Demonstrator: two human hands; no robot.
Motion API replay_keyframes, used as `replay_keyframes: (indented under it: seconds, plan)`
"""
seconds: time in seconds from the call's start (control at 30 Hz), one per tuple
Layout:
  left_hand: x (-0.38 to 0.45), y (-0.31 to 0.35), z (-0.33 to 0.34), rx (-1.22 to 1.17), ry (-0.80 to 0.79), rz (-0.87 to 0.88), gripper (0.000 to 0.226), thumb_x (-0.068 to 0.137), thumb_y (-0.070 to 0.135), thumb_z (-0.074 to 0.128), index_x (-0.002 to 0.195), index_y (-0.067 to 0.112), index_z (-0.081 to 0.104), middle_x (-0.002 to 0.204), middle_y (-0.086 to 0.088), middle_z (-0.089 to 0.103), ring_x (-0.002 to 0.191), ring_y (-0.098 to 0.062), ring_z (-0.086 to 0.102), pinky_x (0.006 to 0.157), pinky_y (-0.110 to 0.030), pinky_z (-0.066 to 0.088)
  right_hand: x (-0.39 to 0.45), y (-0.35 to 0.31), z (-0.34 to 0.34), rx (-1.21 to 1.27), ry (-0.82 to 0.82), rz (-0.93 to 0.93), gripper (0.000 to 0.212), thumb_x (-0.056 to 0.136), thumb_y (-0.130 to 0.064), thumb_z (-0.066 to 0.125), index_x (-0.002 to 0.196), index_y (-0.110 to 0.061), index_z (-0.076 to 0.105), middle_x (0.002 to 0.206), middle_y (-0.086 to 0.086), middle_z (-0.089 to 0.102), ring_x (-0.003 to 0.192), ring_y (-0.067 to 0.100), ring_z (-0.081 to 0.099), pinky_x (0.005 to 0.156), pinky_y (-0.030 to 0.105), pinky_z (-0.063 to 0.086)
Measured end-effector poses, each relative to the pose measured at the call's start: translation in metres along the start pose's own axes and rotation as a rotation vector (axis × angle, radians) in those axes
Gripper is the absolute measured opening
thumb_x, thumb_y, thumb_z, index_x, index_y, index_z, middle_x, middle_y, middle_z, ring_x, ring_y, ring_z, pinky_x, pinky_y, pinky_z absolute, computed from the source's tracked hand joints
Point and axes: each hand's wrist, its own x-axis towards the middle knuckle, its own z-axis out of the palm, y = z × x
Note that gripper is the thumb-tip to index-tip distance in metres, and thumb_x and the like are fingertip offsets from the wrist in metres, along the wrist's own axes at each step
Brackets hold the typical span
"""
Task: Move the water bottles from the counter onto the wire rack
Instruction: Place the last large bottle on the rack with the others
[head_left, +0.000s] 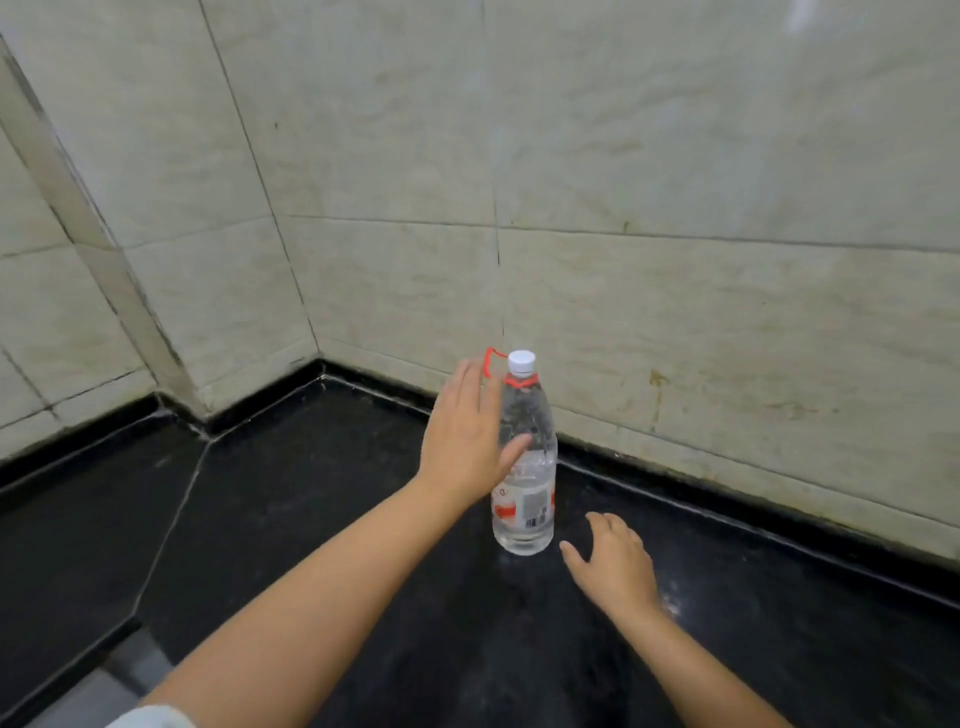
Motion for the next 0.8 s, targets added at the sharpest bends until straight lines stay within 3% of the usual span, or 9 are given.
replay_keyframes:
  seconds: [0.07, 0.13, 0.2, 0.37, 0.43, 0.5, 0.6, 0.73, 0.8]
  plan:
    - [0.035, -0.008, 0.003, -0.051, -0.054, 0.128, 0.085, 0.079, 0.038, 0.067, 0.140, -0.005, 0.027, 0.148, -0.024, 0.027, 0.141, -0.035, 0.021, 0.115, -0.040, 0.020, 0.013, -0.005, 0.010, 0.062, 0.002, 0.044, 0.055, 0.094, -0.040, 0.043, 0.140, -0.014, 0.031, 0.147, 0.005, 0.034, 0.134, 0.021, 0.034, 0.106, 0.030, 0.033]
    - [0.064, -0.019, 0.016, -0.020, -0.148, 0.231, 0.087, 0.084, 0.041, 0.059, 0.145, 0.001, 0.011, 0.155, -0.014, 0.008, 0.145, -0.027, 0.004, 0.117, -0.035, 0.007, 0.024, -0.011, 0.021, 0.143, 0.006, 0.099, 0.052, 0.094, -0.037, 0.043, 0.140, -0.013, 0.033, 0.146, 0.005, 0.035, 0.134, 0.021, 0.035, 0.106, 0.028, 0.032]
    - [0.080, -0.032, 0.028, -0.042, -0.195, 0.315, 0.087, 0.083, 0.039, 0.062, 0.146, 0.005, 0.011, 0.155, -0.010, 0.010, 0.144, -0.023, 0.005, 0.116, -0.030, 0.004, 0.032, -0.018, 0.032, 0.232, 0.012, 0.165, 0.052, 0.095, -0.036, 0.044, 0.139, -0.011, 0.035, 0.145, 0.008, 0.037, 0.134, 0.021, 0.036, 0.106, 0.026, 0.031]
    - [0.088, -0.062, 0.044, -0.249, -0.066, 0.396, 0.080, 0.076, 0.033, 0.071, 0.139, 0.009, 0.028, 0.145, -0.007, 0.030, 0.133, -0.022, 0.029, 0.109, -0.026, 0.016, 0.047, -0.043, 0.057, 0.448, 0.066, 0.382, 0.046, 0.098, -0.030, 0.036, 0.135, -0.003, 0.042, 0.141, 0.015, 0.043, 0.131, 0.026, 0.039, 0.104, 0.029, 0.031]
    - [0.089, -0.079, 0.049, -0.284, -0.043, 0.385, 0.081, 0.076, 0.034, 0.071, 0.140, 0.009, 0.027, 0.145, -0.006, 0.031, 0.133, -0.021, 0.028, 0.109, -0.026, 0.009, 0.053, -0.057, 0.066, 0.535, 0.091, 0.444, 0.044, 0.098, -0.030, 0.034, 0.131, -0.002, 0.045, 0.136, 0.017, 0.048, 0.126, 0.028, 0.044, 0.102, 0.031, 0.034]
    - [0.091, -0.104, 0.054, -0.341, -0.053, 0.336, 0.083, 0.076, 0.033, 0.071, 0.140, 0.008, 0.026, 0.145, -0.007, 0.030, 0.135, -0.022, 0.026, 0.112, -0.027, 0.006, 0.061, -0.071, 0.074, 0.626, 0.097, 0.465, 0.044, 0.098, -0.031, 0.034, 0.129, -0.001, 0.044, 0.133, 0.015, 0.050, 0.124, 0.029, 0.046, 0.100, 0.030, 0.036]
    - [0.089, -0.150, 0.065, -0.486, -0.054, 0.202, 0.082, 0.072, 0.030, 0.076, 0.137, 0.006, 0.031, 0.139, -0.009, 0.037, 0.129, -0.025, 0.035, 0.103, -0.023, 0.021, 0.073, -0.090, 0.084, 0.781, 0.108, 0.475, 0.042, 0.097, -0.028, 0.041, 0.131, -0.004, 0.041, 0.130, 0.015, 0.052, 0.118, 0.028, 0.049, 0.094, 0.030, 0.037]
    - [0.066, -0.211, 0.091, -0.616, -0.049, -0.155, 0.075, 0.064, 0.026, 0.082, 0.125, 0.005, 0.044, 0.123, -0.011, 0.049, 0.117, -0.026, 0.046, 0.094, -0.029, 0.036, 0.090, -0.102, 0.099, 0.990, 0.144, 0.462, 0.045, 0.087, -0.029, 0.058, 0.129, -0.022, 0.041, 0.127, 0.007, 0.053, 0.111, 0.020, 0.051, 0.101, 0.037, 0.040]
    - [0.045, -0.241, 0.114, -0.677, -0.042, -0.345, 0.061, 0.061, 0.024, 0.084, 0.109, 0.003, 0.052, 0.110, -0.013, 0.056, 0.107, -0.029, 0.052, 0.087, -0.035, 0.041, 0.099, -0.107, 0.105, 0.970, 0.148, 0.424, 0.049, 0.085, -0.019, 0.063, 0.128, -0.019, 0.042, 0.120, 0.002, 0.053, 0.108, 0.018, 0.051, 0.100, 0.031, 0.040]
